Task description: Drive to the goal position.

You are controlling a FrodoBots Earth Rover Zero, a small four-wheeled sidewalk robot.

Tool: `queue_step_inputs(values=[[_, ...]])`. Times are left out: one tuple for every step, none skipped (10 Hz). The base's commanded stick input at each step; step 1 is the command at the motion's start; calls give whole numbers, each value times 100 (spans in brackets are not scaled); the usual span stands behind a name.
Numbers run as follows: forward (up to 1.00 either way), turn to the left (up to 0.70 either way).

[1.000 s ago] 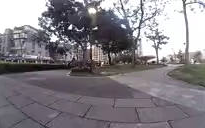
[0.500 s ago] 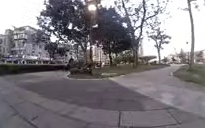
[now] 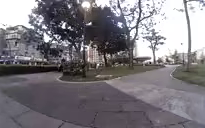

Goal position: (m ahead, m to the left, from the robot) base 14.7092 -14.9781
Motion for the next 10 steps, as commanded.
queue_step_inputs(values=[[100, -40], [100, -40], [100, -40], [100, -40], [100, -40], [100, -40], [100, -40], [100, -40], [100, -40], [100, -40]])
